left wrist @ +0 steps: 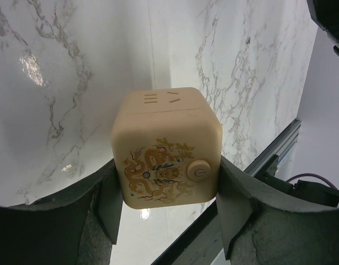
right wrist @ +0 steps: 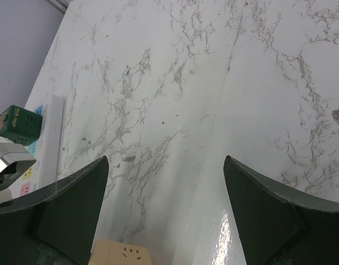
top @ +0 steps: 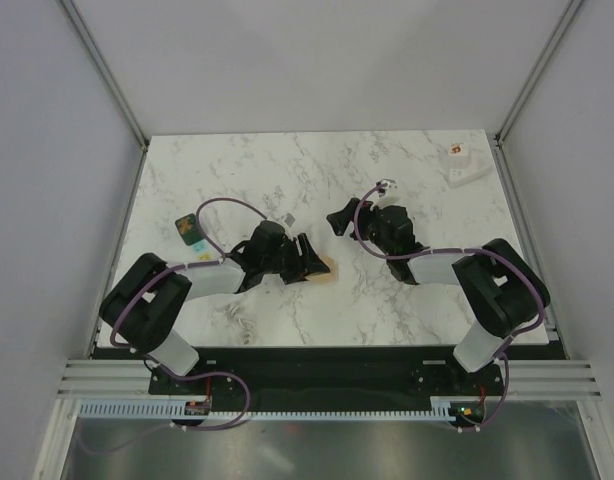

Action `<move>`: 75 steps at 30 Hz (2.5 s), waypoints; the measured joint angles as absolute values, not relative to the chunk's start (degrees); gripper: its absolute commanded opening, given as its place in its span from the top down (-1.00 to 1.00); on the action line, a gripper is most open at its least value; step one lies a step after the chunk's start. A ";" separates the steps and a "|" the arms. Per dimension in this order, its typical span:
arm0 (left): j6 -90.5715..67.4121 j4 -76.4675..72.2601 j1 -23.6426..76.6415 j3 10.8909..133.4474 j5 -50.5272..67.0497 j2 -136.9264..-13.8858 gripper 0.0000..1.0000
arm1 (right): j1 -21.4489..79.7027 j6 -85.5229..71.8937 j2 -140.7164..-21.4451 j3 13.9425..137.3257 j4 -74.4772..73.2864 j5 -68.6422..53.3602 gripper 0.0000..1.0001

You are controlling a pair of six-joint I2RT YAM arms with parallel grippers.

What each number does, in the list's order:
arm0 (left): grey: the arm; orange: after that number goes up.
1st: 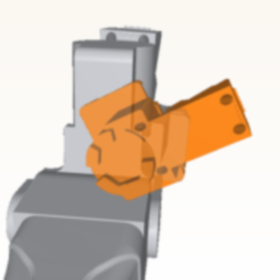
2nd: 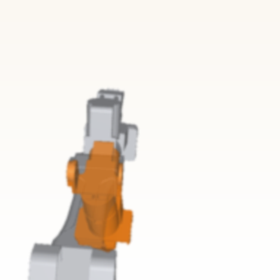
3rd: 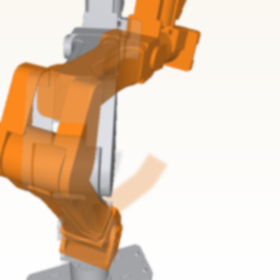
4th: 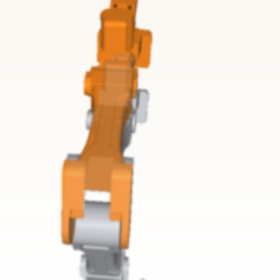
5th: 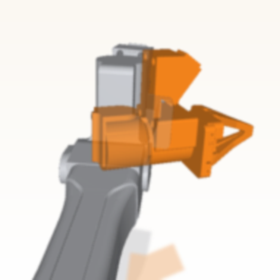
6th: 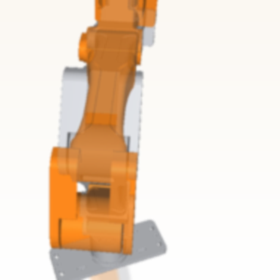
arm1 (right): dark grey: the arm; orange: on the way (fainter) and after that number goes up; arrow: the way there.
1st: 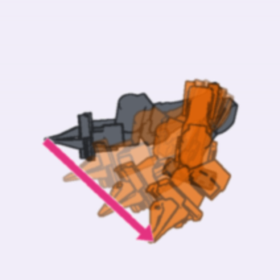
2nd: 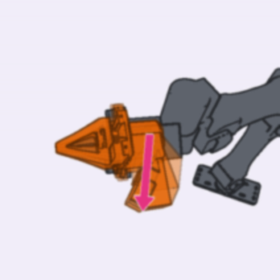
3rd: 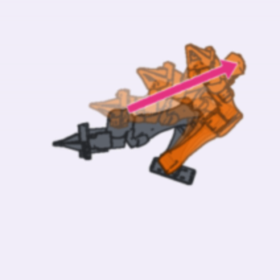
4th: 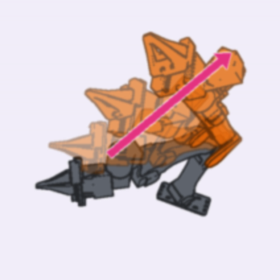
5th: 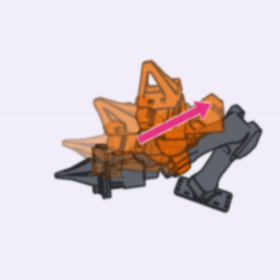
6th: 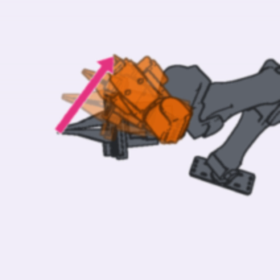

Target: Pull the plug off the socket

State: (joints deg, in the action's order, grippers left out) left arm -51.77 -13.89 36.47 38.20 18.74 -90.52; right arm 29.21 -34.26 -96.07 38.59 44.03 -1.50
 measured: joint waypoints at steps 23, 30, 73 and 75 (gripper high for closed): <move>-46.54 0.45 36.47 39.66 15.00 -77.06 -0.73 | 29.02 -35.44 -97.34 38.61 45.52 -4.12 -0.96; -43.38 13.19 36.42 39.66 6.11 -63.88 -0.73 | 29.04 -35.88 -98.91 39.20 45.41 -5.65 -0.96; -28.47 36.86 -7.01 70.48 -9.37 -95.96 -0.93 | 52.58 -19.81 -115.13 68.58 24.43 -4.19 -0.96; -28.29 35.24 -8.45 69.95 -7.86 -96.03 -0.76 | 52.80 -19.70 -115.39 68.95 24.25 -4.27 -0.96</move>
